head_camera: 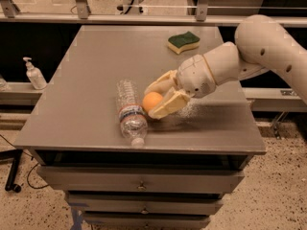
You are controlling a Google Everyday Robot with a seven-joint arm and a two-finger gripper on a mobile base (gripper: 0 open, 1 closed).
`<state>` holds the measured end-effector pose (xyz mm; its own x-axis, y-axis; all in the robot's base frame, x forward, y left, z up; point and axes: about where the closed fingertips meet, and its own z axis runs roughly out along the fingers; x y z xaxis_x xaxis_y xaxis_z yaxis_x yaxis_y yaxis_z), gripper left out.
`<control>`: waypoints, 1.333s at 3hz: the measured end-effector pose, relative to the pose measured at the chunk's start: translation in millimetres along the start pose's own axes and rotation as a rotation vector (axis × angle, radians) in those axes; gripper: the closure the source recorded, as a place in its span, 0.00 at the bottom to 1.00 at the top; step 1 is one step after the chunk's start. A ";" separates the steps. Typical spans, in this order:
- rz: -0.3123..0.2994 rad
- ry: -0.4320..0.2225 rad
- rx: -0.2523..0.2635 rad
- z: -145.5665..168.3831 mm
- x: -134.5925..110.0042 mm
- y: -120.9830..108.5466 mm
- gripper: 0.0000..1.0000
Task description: Move orange near water bottle
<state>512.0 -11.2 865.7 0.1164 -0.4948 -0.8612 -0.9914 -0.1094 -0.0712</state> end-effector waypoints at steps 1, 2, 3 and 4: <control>-0.021 0.046 -0.030 7.8 2.8 4.8 0.82; -0.032 0.069 -0.042 12.1 3.4 6.8 0.59; -0.037 0.081 -0.049 13.5 3.6 8.2 0.36; -0.038 0.087 -0.053 13.9 4.2 8.4 0.13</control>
Offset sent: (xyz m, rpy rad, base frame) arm -0.0082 0.0075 -0.0117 -0.1010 -0.0233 0.0554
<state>503.3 -2.2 854.5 0.1613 -0.5620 -0.8112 -0.9819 -0.1741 -0.0746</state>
